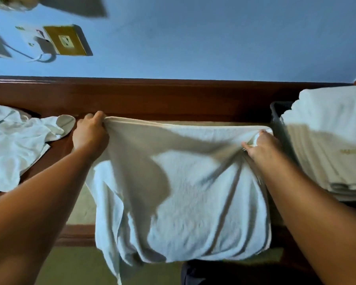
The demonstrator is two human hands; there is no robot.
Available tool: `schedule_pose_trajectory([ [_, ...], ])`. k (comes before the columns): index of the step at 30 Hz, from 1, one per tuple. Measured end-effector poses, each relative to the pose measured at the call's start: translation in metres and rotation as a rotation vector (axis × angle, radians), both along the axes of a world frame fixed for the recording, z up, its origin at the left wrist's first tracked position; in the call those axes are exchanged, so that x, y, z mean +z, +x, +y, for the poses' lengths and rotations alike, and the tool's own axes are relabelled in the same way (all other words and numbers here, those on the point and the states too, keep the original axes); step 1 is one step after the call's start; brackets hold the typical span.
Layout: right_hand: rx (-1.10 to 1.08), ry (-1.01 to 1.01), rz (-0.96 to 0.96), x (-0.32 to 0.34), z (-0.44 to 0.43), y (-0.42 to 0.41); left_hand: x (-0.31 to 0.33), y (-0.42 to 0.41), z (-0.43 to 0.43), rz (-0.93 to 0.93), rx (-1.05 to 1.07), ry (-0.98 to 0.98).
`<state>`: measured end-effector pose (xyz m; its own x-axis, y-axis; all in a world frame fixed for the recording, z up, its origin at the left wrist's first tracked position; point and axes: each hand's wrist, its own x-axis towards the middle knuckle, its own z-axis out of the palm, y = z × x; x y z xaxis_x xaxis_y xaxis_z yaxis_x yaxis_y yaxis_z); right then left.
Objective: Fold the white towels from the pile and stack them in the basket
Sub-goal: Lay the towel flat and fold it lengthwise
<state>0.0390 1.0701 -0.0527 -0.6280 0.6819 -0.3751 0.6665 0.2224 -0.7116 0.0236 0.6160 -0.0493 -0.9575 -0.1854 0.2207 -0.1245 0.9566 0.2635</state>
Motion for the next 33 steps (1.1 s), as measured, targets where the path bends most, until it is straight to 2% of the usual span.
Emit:
schedule_pose_trajectory([
  [4,-0.027,-0.098,0.016,-0.013,0.0,-0.073,-0.013,-0.068,0.006,-0.046,0.063,-0.041],
  [7,-0.114,-0.035,0.049,-0.043,-0.014,-0.098,-0.04,-0.088,0.008,-0.182,0.183,0.081],
  [10,0.184,0.192,-0.051,-0.078,-0.052,-0.086,-0.086,-0.062,0.0,-0.349,0.251,0.204],
  [13,0.597,0.276,-0.107,-0.11,-0.102,-0.062,-0.12,-0.01,-0.009,-0.423,0.371,0.346],
  [16,0.942,0.224,-0.13,-0.13,-0.16,-0.042,-0.145,0.031,-0.023,-0.488,0.474,0.466],
  [21,1.286,0.057,-0.158,-0.133,-0.257,-0.014,-0.197,0.034,-0.06,-0.501,0.431,0.685],
  [25,1.296,0.046,-0.248,-0.133,-0.314,0.002,-0.161,-0.011,-0.06,-0.492,0.454,0.795],
  [30,1.15,0.231,-0.265,-0.144,-0.363,-0.004,-0.163,-0.057,-0.084,-0.605,0.19,0.536],
  [33,1.091,0.377,-0.29,-0.151,-0.378,-0.016,-0.166,-0.082,-0.099,-0.543,0.165,0.645],
])
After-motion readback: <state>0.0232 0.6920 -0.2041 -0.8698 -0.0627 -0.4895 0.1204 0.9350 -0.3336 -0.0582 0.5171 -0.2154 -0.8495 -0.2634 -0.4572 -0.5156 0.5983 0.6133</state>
